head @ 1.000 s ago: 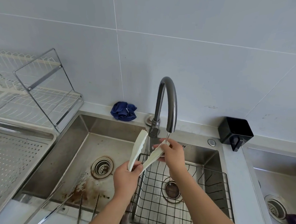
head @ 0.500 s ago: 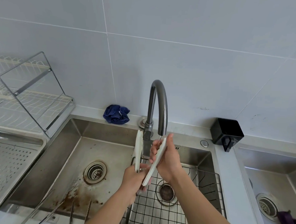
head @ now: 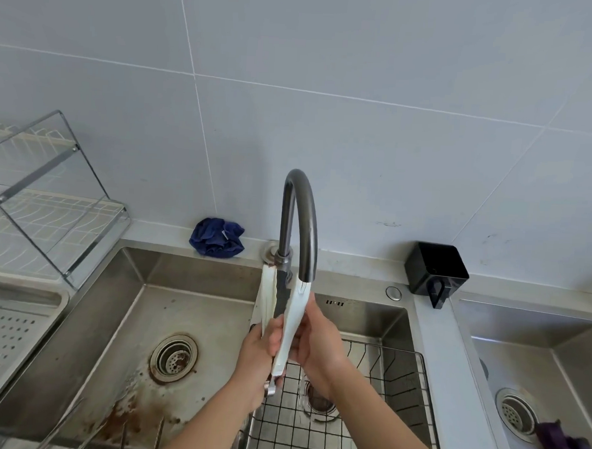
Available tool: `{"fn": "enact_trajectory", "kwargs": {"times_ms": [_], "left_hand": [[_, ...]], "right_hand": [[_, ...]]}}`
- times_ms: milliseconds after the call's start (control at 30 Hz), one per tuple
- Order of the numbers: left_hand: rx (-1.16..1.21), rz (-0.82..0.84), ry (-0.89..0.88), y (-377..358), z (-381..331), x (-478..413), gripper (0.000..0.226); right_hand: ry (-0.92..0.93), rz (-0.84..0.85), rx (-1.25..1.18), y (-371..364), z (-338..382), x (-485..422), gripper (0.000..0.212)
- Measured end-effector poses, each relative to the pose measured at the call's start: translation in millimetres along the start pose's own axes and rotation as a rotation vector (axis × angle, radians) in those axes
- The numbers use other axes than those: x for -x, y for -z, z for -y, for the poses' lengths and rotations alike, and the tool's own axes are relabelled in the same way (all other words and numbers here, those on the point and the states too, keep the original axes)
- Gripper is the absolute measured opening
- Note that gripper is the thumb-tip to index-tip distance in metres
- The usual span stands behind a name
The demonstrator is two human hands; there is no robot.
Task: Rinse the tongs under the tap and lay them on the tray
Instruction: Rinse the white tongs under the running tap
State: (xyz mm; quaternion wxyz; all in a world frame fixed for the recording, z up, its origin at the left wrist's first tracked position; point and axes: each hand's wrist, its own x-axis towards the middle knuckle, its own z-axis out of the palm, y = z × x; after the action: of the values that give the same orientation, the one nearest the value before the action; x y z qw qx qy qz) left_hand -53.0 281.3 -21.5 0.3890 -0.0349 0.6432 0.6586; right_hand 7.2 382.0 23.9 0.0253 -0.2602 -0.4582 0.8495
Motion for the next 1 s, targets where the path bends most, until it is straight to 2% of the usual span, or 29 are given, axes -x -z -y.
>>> {"fn": "enact_trajectory", "kwargs": {"times_ms": [100,200,267,333,433,467,533,667,767,867,933,1000], "left_hand": [[0.031,-0.018,-0.004,0,4,2,0.025],[0.033,-0.006,0.011,-1,2,2,0.024],[0.016,0.029,0.036,0,-1,5,0.024],[0.045,0.080,0.055,1,-4,8,0.021],[0.112,0.125,0.112,5,-8,14,0.021],[0.129,0.138,0.139,6,-7,16,0.023],[0.174,0.181,0.178,9,-6,20,0.030],[0.292,0.266,0.239,22,-1,24,0.039],[0.274,0.315,0.260,34,2,25,0.046],[0.310,0.359,0.247,41,7,26,0.062],[0.278,0.409,0.142,44,8,29,0.077],[0.171,0.392,0.028,42,6,36,0.075]], "right_hand": [[0.081,-0.083,0.190,4,4,3,0.052],[0.101,-0.041,0.168,10,10,5,0.031],[0.102,-0.029,0.211,12,11,6,0.026],[0.123,-0.112,0.385,14,7,4,0.019],[0.204,-0.346,0.626,17,-2,0,0.004],[0.208,-0.393,0.664,17,-3,-2,0.009],[0.167,-0.373,0.700,15,-3,-8,0.021],[0.164,-0.238,0.520,4,-4,-14,0.011],[0.150,-0.225,0.480,3,-6,-17,0.009],[0.147,-0.381,0.607,5,-10,-22,0.009],[0.159,-0.479,0.640,5,-12,-24,0.010],[0.178,-0.521,0.660,7,-14,-24,0.009]]}}
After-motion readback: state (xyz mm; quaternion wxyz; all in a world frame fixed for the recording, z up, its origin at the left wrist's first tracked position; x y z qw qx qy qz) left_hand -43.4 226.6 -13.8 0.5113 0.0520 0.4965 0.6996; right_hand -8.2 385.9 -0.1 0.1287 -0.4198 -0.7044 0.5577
